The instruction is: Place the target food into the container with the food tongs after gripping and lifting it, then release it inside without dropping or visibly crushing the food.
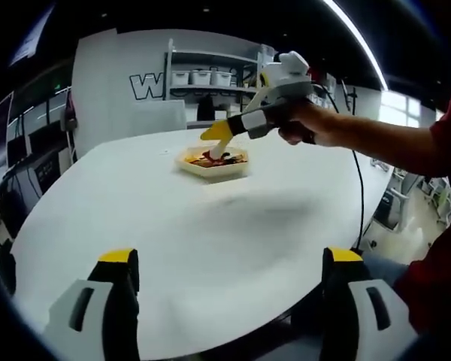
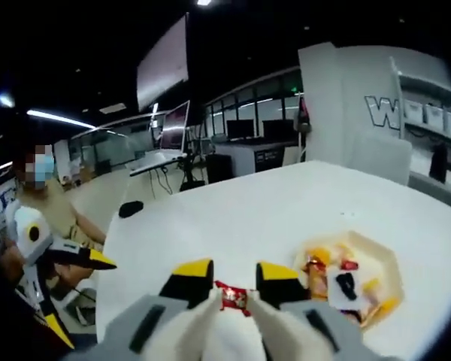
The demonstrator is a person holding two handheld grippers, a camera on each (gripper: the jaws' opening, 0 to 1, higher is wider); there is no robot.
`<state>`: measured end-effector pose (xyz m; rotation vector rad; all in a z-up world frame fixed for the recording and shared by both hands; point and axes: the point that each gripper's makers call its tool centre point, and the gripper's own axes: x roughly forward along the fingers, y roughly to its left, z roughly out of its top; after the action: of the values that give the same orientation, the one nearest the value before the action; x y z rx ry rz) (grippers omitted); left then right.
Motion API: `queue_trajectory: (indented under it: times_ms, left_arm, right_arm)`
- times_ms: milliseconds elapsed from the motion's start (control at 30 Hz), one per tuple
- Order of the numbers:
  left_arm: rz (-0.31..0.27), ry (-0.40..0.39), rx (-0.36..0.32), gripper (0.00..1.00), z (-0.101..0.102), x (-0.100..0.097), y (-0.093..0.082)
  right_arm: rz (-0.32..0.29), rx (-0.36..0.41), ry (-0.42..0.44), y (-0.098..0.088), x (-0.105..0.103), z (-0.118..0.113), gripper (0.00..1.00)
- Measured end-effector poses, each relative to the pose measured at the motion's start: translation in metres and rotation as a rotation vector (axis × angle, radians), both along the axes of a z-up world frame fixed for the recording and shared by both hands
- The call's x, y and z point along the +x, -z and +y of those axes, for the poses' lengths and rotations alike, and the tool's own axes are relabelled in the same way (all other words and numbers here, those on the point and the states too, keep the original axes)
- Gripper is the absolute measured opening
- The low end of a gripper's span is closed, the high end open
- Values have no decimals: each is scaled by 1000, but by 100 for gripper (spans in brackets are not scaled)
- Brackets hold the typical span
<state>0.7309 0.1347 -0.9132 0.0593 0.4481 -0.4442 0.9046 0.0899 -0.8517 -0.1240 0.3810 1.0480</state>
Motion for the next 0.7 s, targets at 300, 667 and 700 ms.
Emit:
queue_trajectory:
  times_ms: [300,667,700]
  left_arm:
    - [-5,9,2,99,-2,2,-2]
    - [-5,9,7,99,-1,5,-2]
    - [-3,9,8,99,0,5,-2]
  right_arm:
    - [-15,-12,26,-6,16,-11,16]
    - [2,-12,80,-3,41,-26,16]
    - [3,-12,83,-3,43,-27,16]
